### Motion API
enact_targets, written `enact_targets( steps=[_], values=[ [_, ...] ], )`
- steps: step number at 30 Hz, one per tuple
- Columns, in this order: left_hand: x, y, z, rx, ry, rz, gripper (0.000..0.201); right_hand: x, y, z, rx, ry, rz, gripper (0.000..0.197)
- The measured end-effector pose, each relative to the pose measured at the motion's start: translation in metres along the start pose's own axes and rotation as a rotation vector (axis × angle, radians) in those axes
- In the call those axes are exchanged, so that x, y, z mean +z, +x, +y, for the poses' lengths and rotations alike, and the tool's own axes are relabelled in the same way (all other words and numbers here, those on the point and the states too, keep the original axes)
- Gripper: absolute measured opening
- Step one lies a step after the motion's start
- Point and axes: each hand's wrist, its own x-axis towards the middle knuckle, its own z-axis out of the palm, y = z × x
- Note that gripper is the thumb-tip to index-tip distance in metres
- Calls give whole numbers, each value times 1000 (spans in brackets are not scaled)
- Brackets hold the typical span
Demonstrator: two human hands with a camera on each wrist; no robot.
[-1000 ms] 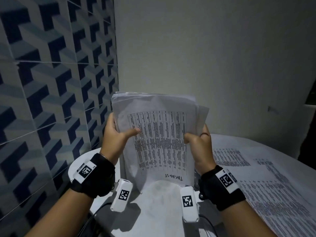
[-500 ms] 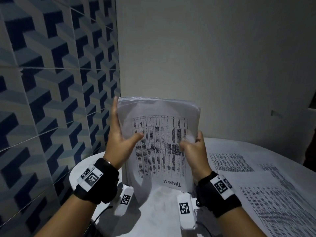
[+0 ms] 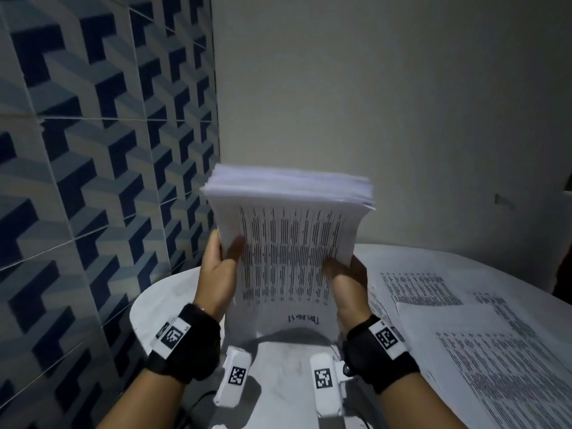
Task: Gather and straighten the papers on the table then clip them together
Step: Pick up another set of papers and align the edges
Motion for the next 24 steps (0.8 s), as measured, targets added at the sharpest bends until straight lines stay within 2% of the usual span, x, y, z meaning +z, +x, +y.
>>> enact_targets(
  steps=[4,7,10,11,13,14,15,18,21,24],
  values=[
    [3,11,8,38,10,33,16,4,3,-12,-86,48,27,26],
    [-3,9,0,10,38,36,29,5,4,-12,-138,-18,35,12],
    [-3,8,0,99,133,46,45,6,2,-10,-206,46,-30,17],
    [-1,9,2,128,144,59,45,6,2,-9,-233,44,-40,19],
    [1,14,7,190,163,75,40,7,2,-12,-205,18,-41,18],
    [3,15,10,200,175,95,36,10,1,-14,-187,1,-29,23],
    [4,15,12,203,193,112,29,13,0,-16,-215,-66,1,27],
    [7,14,14,264,336,187,18,25,-6,-21,-311,-193,45,19],
    [10,11,14,269,375,224,19,33,-13,-21,-345,-222,46,16],
    [6,3,9,184,290,162,22,31,-15,-15,-283,-174,22,22]
  ],
)
